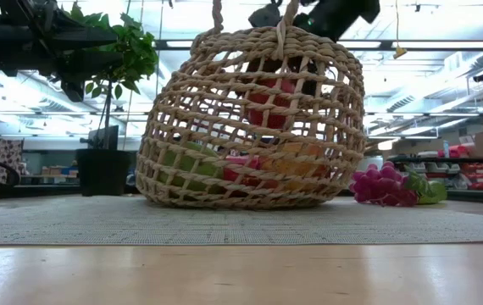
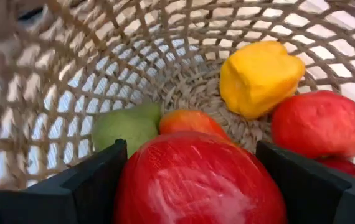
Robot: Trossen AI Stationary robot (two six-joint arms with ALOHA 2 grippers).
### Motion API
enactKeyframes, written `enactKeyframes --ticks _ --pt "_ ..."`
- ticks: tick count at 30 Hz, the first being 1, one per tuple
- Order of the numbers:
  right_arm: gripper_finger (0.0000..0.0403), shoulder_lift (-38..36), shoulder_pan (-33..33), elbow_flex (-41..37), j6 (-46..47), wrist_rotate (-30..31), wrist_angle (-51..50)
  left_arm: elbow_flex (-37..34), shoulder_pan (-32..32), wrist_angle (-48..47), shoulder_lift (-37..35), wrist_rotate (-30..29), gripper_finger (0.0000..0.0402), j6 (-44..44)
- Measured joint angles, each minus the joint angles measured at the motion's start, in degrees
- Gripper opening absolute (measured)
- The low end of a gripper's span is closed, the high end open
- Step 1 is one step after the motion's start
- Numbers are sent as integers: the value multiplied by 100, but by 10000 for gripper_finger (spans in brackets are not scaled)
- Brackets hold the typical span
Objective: Build produce basket
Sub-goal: Put the red apple into the brown basket
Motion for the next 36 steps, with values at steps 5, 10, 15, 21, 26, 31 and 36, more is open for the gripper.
enactKeyframes --ticks 5,10,15,21,26,31,36 --pt "356 1 -17 -330 -218 -1 314 0 0 0 -2 0 160 2" --pt "381 0 -116 -330 -222 -57 318 0 0 0 -2 0 160 0" --pt "396 0 -204 -329 -320 -202 317 0 0 -2 0 0 160 0" --pt "394 -27 -295 309 -702 -404 -378 0 0 0 -1 0 160 2" --pt "392 -33 -157 1328 -942 -239 -1574 0 0 -2 0 0 160 0" --pt "386 -39 366 1997 -1052 273 -2217 0 0 0 -2 0 160 -2" --pt "377 -42 1197 2135 -952 931 -2382 0 0 -2 0 0 160 1"
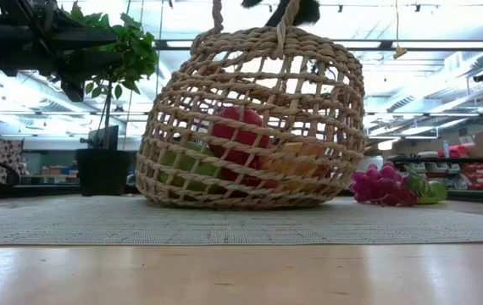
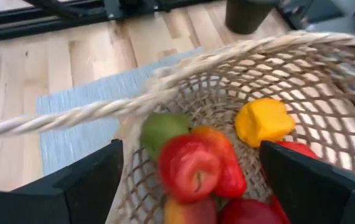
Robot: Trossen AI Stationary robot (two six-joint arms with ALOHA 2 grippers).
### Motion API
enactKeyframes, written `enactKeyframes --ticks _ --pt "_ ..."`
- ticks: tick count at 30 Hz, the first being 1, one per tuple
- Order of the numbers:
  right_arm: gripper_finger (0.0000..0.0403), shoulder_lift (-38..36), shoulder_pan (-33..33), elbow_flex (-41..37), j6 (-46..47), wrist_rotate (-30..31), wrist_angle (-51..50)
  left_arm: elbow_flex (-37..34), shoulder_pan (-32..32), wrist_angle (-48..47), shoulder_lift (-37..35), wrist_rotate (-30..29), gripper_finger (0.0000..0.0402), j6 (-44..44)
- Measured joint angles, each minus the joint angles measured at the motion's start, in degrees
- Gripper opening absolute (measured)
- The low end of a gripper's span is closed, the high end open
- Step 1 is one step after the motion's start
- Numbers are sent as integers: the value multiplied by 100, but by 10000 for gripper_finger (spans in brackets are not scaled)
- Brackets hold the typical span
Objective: Build produce basket
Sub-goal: Put the red apple into the brown basket
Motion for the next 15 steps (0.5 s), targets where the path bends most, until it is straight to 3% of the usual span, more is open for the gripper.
enactKeyframes --ticks 6,15 --pt "363 -280 1060 9 1183 1242 -914 0 0 0 0 0 160 -2" --pt "350 -530 2252 13 3626 719 -2467 0 0 2 -1 0 160 -3"
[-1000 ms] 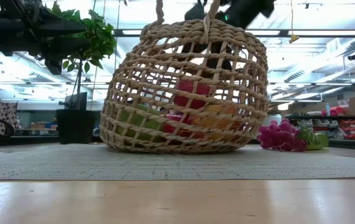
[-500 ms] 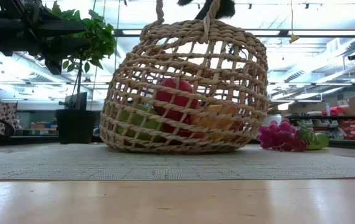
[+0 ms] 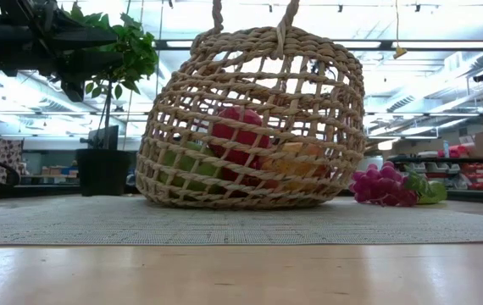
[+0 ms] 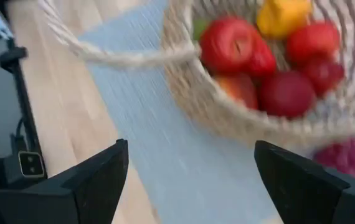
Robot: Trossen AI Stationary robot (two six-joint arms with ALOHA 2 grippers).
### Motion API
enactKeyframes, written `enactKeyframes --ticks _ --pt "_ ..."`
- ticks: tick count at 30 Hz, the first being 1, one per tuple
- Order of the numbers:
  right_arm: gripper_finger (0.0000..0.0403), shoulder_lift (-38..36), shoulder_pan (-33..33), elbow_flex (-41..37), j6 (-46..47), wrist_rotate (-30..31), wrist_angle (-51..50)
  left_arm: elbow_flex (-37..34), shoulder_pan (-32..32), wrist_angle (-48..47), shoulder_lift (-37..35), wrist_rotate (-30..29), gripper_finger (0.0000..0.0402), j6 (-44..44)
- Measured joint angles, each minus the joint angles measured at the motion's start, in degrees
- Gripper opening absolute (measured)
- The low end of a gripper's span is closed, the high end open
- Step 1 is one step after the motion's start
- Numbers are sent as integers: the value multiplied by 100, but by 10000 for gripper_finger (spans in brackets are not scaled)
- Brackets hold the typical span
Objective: Build produce basket
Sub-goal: Put the red apple into the brown basket
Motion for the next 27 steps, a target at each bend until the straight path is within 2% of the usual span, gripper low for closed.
enactKeyframes --ticks 3,8,10,14,21,27 --pt "350 128 227 -66 626 -419 -164 0 0 -2 1 0 160 -1" --pt "351 190 345 -275 1513 -1798 -362 0 0 3 -1 0 160 3" --pt "351 196 391 -411 1639 -2308 -345 0 2 -4 1 0 160 -1" --pt "350 196 693 -826 1404 -2937 -149 0 4 -2 1 0 160 -1" --pt "350 221 1193 -1536 1359 -3097 376 0 4 0 1 0 160 1" --pt "348 821 1680 -1492 913 -2798 352 0 4 0 1 2 160 3"
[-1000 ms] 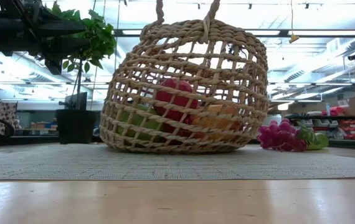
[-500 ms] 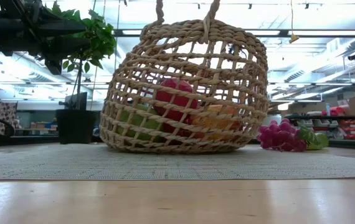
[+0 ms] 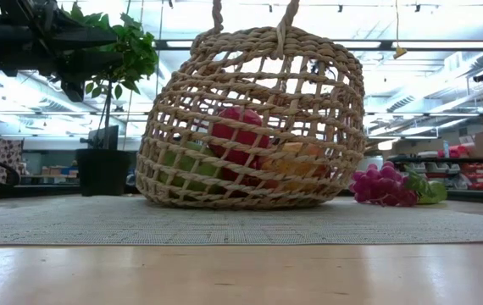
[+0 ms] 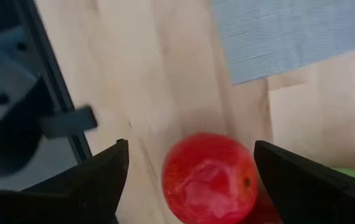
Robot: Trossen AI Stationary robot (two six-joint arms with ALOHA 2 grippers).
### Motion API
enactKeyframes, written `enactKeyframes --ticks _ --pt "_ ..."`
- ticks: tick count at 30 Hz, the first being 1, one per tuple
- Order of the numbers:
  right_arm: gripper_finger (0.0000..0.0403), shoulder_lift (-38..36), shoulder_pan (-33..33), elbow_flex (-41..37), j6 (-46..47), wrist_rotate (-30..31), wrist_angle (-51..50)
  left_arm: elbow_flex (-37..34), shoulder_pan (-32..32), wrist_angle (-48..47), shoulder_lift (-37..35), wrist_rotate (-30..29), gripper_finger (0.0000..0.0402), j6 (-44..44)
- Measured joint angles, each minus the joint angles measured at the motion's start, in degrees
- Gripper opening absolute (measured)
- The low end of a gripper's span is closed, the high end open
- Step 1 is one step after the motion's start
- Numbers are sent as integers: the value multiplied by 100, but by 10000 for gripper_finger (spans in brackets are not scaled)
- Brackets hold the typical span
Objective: Build produce basket
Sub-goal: Put the red apple into the brown basket
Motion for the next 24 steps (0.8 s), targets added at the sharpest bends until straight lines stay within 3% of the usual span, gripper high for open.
enactKeyframes --ticks 10,14,24 --pt "348 269 1020 49 -195 1269 -511 0 0 1 0 0 160 -2" --pt "348 269 1221 49 -174 1147 -917 0 0 -1 0 -1 160 -4" --pt "365 271 1345 -76 -222 871 -736 0 0 1 0 -2 160 0"
